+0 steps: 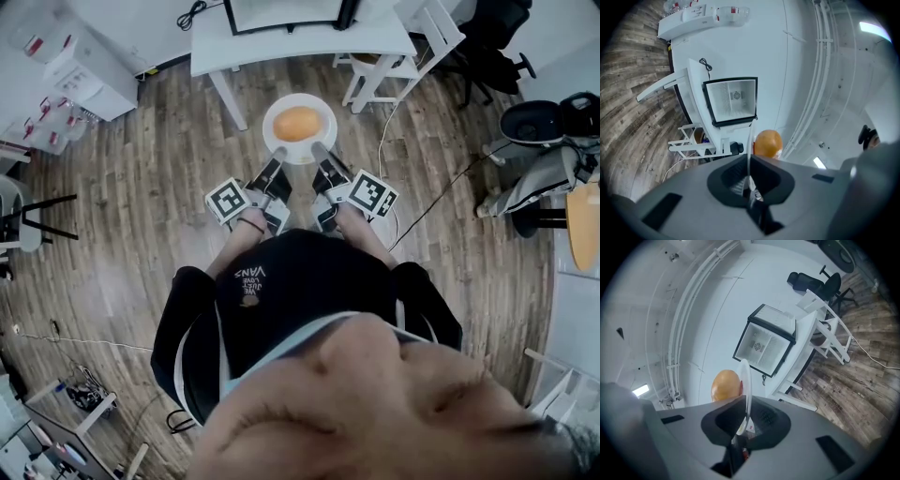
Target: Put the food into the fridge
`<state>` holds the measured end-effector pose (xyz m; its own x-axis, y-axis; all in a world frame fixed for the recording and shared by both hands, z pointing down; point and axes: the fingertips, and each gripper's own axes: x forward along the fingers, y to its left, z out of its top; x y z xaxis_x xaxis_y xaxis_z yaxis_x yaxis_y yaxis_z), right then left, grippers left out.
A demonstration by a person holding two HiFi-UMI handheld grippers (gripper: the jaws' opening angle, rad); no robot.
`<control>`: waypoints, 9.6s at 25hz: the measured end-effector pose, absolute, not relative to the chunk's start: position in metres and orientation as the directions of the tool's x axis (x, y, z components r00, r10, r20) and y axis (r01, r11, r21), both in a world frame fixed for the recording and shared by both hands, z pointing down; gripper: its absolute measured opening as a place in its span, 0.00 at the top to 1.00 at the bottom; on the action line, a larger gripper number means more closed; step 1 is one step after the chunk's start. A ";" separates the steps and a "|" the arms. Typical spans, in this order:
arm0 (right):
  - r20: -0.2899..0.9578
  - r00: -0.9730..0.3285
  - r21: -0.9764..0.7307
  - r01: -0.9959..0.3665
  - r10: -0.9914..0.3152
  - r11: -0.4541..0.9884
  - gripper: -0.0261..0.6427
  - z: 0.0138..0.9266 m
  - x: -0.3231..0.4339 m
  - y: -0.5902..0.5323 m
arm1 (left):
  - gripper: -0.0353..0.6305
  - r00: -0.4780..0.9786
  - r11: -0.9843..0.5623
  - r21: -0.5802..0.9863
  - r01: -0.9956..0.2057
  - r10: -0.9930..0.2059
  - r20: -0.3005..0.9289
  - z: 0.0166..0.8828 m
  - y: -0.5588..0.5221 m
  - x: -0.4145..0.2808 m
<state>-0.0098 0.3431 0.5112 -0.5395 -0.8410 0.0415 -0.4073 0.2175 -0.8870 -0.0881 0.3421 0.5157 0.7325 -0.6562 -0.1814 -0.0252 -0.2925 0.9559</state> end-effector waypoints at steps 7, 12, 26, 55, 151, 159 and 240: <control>0.050 -0.536 -0.888 -0.410 -0.842 0.208 0.93 0.516 -0.013 0.331 | 0.91 0.732 -0.269 0.963 -0.023 -0.660 -0.168 0.524 0.330 -0.092; 0.057 -0.539 -0.891 -0.407 -0.840 0.201 0.93 0.518 -0.010 0.316 | 0.91 0.729 -0.267 0.964 -0.006 -0.661 -0.179 0.523 0.314 -0.088; 0.070 -0.565 -0.887 -0.413 -0.822 0.208 0.93 0.514 0.011 0.247 | 0.91 0.712 -0.254 0.967 -0.023 -0.683 -0.162 0.524 0.248 -0.068; 0.074 -0.666 -0.897 -0.370 -0.742 0.243 0.93 0.515 0.061 0.113 | 0.91 0.614 -0.231 0.972 -0.052 -0.775 -0.151 0.524 0.125 -0.019; 0.085 -0.563 -0.899 -0.399 -0.822 0.180 0.93 0.503 0.024 -0.170 | 0.91 0.711 -0.210 0.978 0.012 -0.686 -0.156 0.512 -0.169 -0.055; 0.086 -0.583 -0.903 -0.389 -0.808 0.184 0.93 0.502 0.026 -0.200 | 0.91 0.691 -0.194 0.981 0.004 -0.709 -0.143 0.512 -0.197 -0.053; 0.096 -0.634 -0.948 -0.292 -0.768 0.123 0.88 0.509 0.037 -0.293 | 0.90 0.607 -0.181 0.982 0.046 -0.776 -0.171 0.506 -0.277 -0.046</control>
<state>0.0367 -0.2929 0.5089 -0.6335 -0.7678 0.0959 -0.2923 0.1228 -0.9484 -0.0463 -0.2767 0.5057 0.6070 -0.7761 -0.1711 0.0457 -0.1808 0.9825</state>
